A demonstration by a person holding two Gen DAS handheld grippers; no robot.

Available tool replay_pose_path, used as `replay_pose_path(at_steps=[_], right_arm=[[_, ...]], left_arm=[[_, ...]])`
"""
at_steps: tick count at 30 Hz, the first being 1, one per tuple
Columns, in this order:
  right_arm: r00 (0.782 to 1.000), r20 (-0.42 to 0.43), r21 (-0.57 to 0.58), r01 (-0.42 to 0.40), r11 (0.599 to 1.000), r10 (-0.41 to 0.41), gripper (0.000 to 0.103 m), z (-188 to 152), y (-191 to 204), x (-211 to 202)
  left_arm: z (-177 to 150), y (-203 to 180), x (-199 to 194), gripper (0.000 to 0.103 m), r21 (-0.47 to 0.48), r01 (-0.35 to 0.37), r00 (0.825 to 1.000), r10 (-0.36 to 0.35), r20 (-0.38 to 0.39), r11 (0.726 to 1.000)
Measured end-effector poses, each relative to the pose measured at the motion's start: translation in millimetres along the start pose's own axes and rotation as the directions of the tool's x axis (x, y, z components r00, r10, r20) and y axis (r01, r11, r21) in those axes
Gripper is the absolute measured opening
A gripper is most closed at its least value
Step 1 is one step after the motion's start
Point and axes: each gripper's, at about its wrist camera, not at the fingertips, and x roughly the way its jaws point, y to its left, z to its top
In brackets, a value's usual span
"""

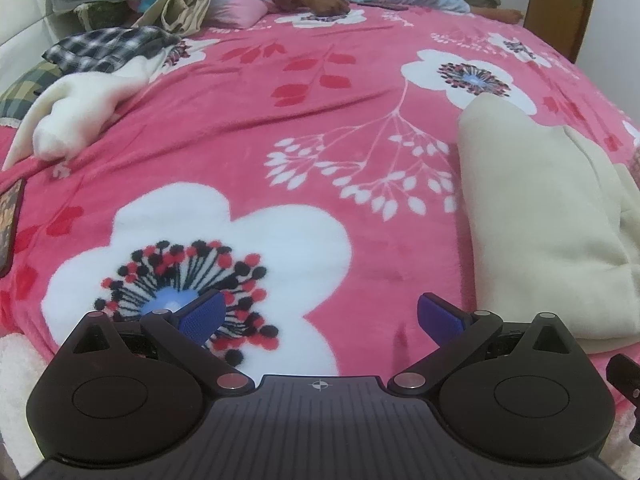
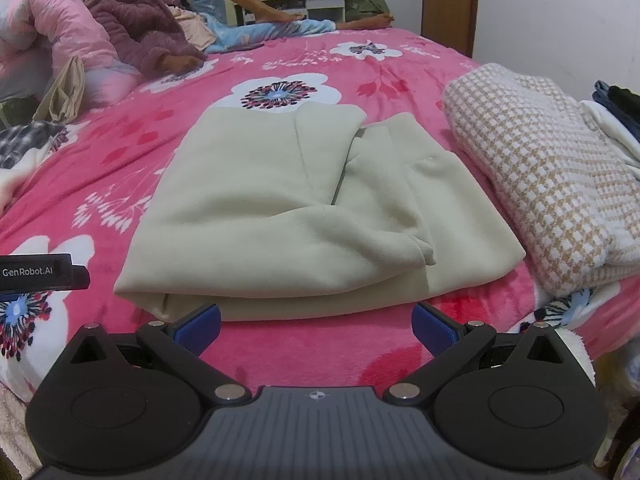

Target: Fold clothes

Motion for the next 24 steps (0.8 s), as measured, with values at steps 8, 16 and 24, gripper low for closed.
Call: replay_pose_path(at_steps=[8,16,24], right_arm=[[1.000,-0.001,-0.006,-0.003,1.000,0.003,0.103,2.1,1.3,-0.4],[1.000,0.000,-0.012,-0.002,1.000,0.002,0.103,3.0,0.9,1.7],[1.000,0.004,-0.014,0.001,1.000,-0.001,0.103,2.8,1.1,1.6]], left_arm=[[-0.5,-0.3,0.6,0.103,0.006,-0.008,1.000,0.008,0.006,1.000],[1.2,2.4,0.9,0.103,-0.012,-0.002,1.000,0.003,0.020,1.000],[1.4,3.7,1.6,0.102,-0.012,0.001,1.000,0.000,0.019,1.000]])
